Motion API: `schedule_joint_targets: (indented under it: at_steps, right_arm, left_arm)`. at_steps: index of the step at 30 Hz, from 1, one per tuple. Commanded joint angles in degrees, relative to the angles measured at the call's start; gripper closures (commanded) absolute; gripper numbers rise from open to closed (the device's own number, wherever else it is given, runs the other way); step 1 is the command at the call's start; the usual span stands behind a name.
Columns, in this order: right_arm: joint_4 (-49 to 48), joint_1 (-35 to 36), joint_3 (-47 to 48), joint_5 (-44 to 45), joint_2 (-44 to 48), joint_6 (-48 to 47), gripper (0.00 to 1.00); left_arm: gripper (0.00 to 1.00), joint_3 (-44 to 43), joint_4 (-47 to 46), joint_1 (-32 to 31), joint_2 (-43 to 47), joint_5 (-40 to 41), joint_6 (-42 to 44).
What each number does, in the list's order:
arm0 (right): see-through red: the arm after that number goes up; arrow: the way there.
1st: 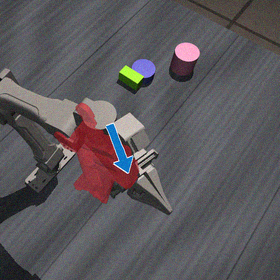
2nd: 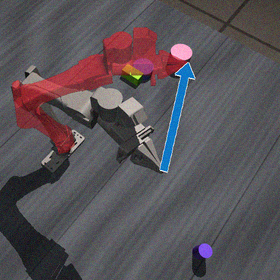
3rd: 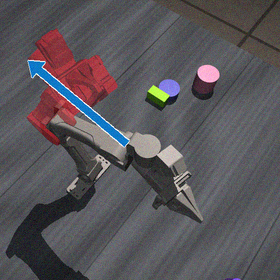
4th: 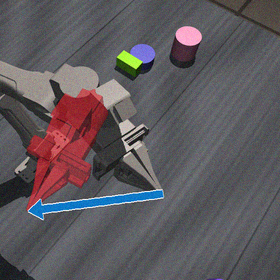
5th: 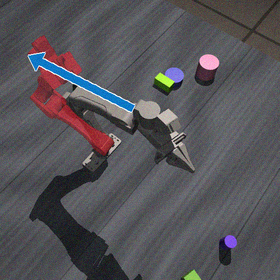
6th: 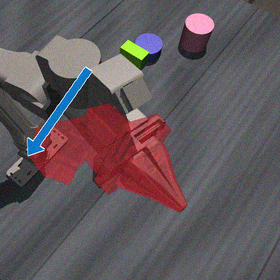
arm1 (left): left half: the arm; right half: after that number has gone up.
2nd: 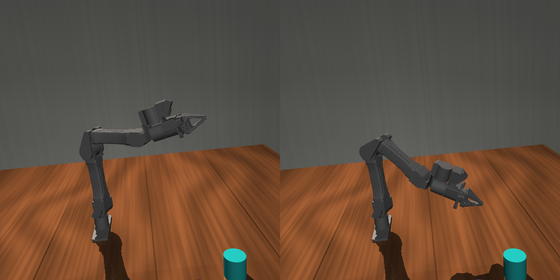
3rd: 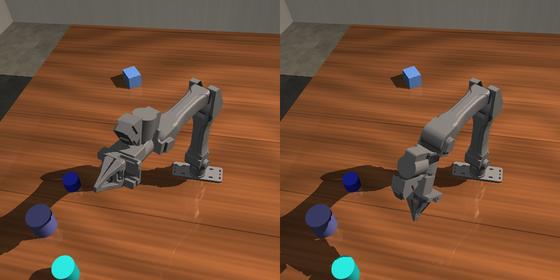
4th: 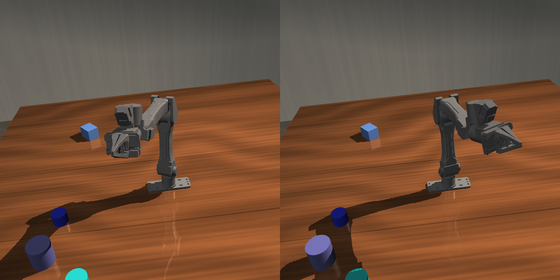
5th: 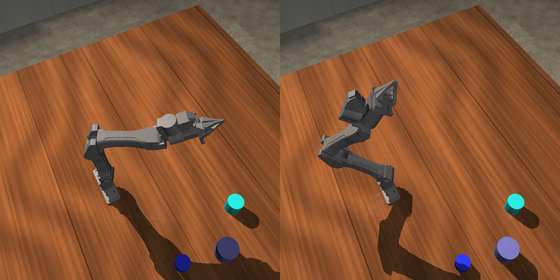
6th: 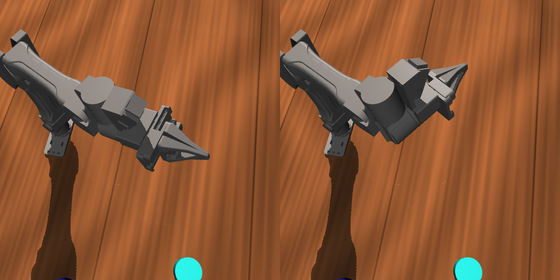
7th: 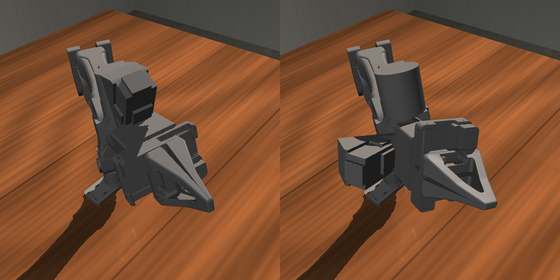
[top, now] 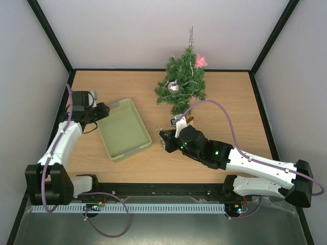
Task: Decorate the small christmas tree
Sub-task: Pick up the decoration item from the storage box.
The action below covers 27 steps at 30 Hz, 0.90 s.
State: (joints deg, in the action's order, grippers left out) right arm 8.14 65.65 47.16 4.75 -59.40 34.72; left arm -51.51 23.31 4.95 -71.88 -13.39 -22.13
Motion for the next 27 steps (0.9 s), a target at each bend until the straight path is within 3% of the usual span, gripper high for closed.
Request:
schedule_joint_targets:
  at_steps: [1, 10, 13, 21, 27]
  right_arm:
    - [4.2, 0.2, -2.5, 4.1, 2.9, 0.5, 0.98]
    - [9.6, 0.2, -1.9, 11.3, 9.3, 0.7, 0.98]
    - [11.6, 0.2, -0.7, 13.4, 10.0, 0.0, 0.98]
    - [12.0, 0.2, -0.7, 14.6, 10.9, 0.3, 0.98]
    - [12.7, 0.2, -0.8, 15.0, 11.6, -0.8, 0.98]
  left_arm:
    - [0.59, -0.2, 4.1, -10.4, 3.9, -8.8, 1.4]
    - [0.62, 6.4, 0.0, -37.9, 10.2, -11.5, -7.1]
    - [0.62, 9.2, -2.3, -43.8, 11.0, -11.5, -10.3]
    - [0.62, 16.4, -8.3, -49.2, 7.6, -10.3, -13.2]
    - [0.63, 15.9, -5.0, -48.1, 3.7, 0.4, -10.4]
